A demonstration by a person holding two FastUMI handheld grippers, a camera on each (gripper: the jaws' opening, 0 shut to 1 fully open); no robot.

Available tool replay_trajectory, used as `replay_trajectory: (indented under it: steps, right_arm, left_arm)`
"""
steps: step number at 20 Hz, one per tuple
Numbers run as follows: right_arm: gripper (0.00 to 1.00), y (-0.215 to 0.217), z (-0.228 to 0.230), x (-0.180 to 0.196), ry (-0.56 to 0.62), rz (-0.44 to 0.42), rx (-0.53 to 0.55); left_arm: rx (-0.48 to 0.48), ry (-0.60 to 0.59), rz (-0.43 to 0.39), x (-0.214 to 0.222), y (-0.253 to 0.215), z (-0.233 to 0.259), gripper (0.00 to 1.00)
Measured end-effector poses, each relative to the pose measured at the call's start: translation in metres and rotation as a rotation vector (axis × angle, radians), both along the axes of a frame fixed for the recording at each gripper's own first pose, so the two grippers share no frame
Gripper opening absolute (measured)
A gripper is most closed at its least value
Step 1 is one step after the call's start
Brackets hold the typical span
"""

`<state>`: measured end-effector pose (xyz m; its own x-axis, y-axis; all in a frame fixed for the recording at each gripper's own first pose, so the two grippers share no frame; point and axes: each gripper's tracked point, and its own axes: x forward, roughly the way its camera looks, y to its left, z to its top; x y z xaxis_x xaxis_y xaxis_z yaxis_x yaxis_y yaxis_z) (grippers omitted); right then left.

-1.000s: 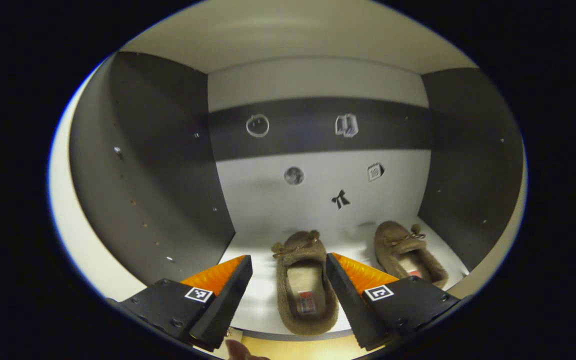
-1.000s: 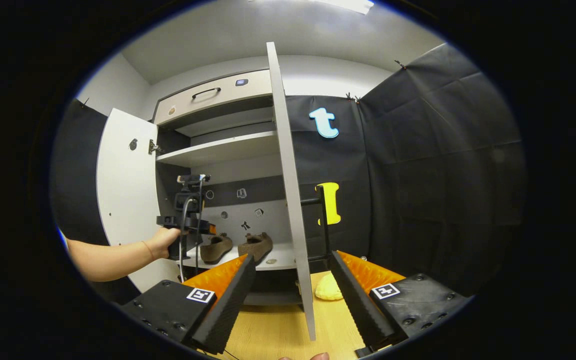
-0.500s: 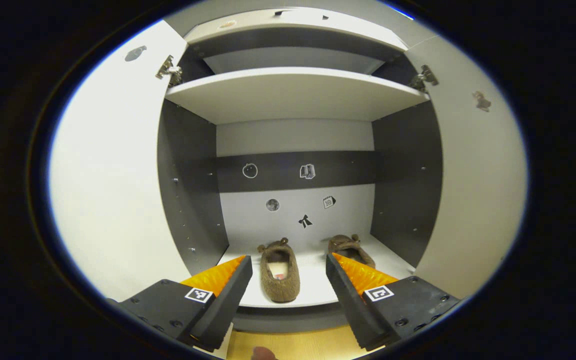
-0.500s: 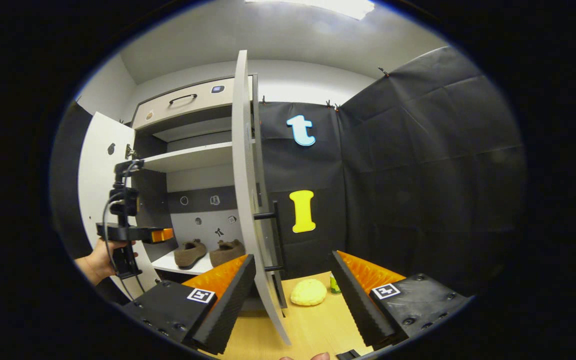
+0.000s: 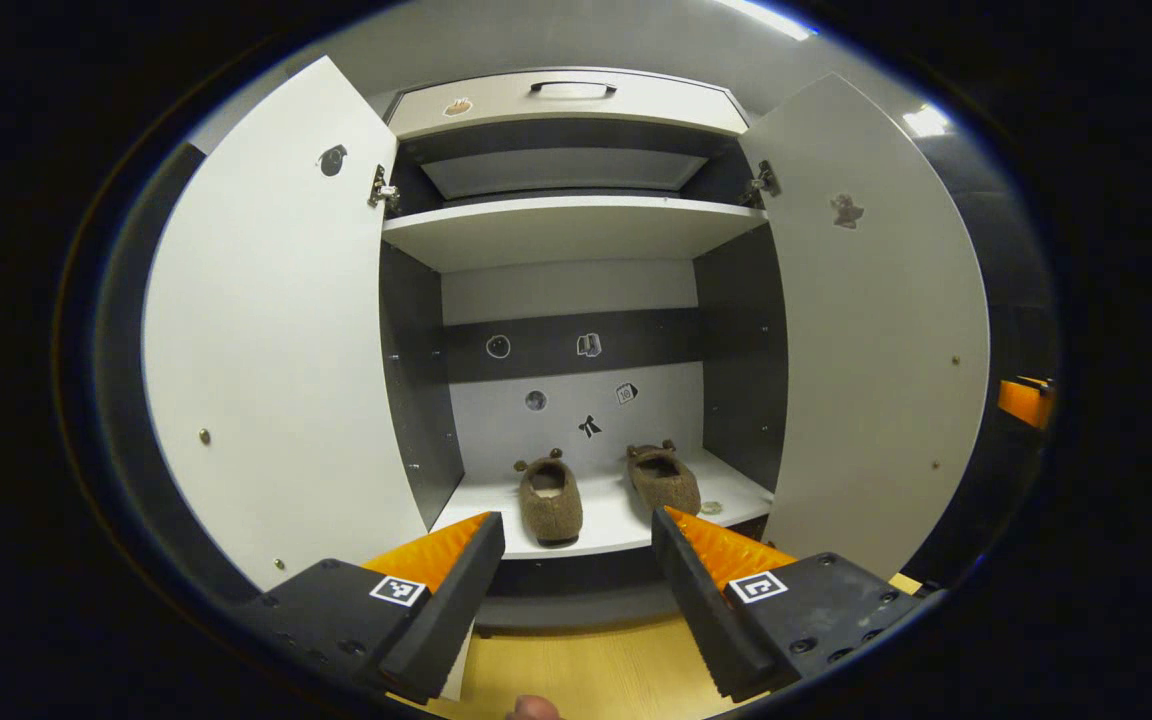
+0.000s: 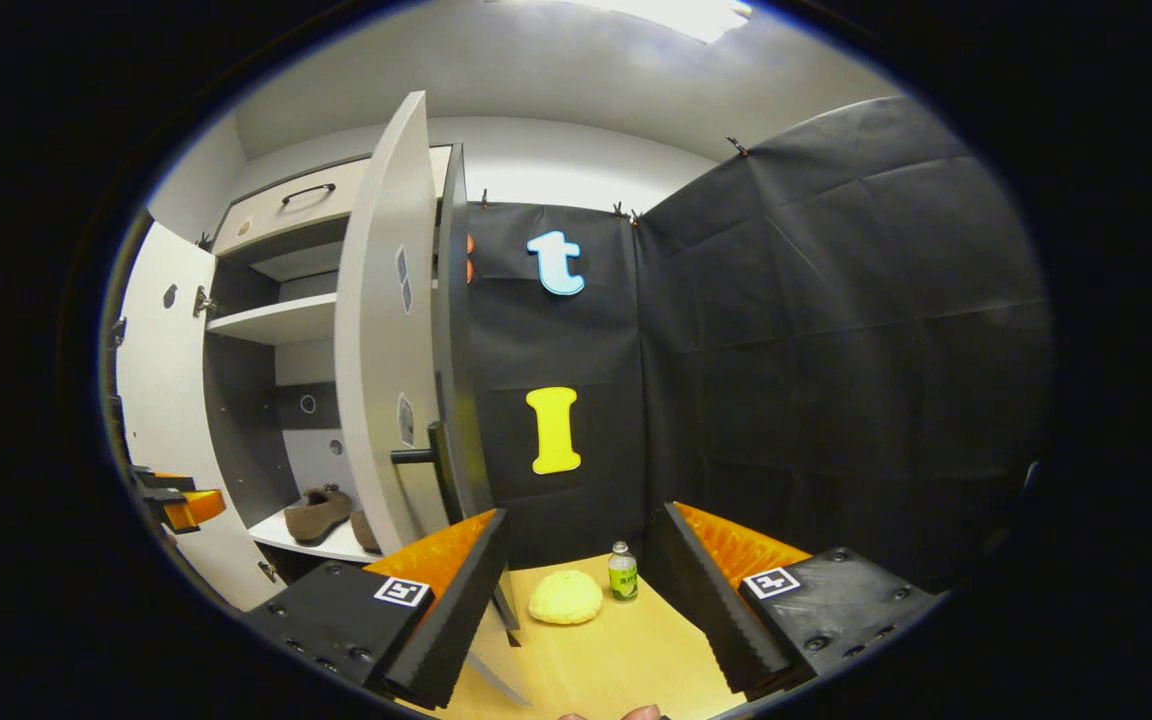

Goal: Grab one shoe with the right hand and put it into the shoe cabinet, grab the other shoe with the left hand and put it into the shoe cabinet; then close the right door with the right hand and the left door with the left hand.

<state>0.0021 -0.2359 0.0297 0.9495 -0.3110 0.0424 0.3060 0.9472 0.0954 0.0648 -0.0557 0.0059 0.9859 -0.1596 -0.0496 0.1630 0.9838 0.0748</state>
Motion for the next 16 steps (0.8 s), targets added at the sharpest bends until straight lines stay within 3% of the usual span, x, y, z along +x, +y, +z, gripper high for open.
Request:
replay_trajectory:
  steps: [7,16]
  right_arm:
    - [0.98,0.022,-0.008,0.043,0.026,0.073,-0.030]
    - [0.97,0.049,-0.013,0.047,0.031,0.138,0.008]
  left_arm:
    - [-0.050,0.021,0.048,-0.061,0.016,-0.022,0.94]
    - [-0.107,-0.004,0.081,-0.089,0.043,-0.026,0.94]
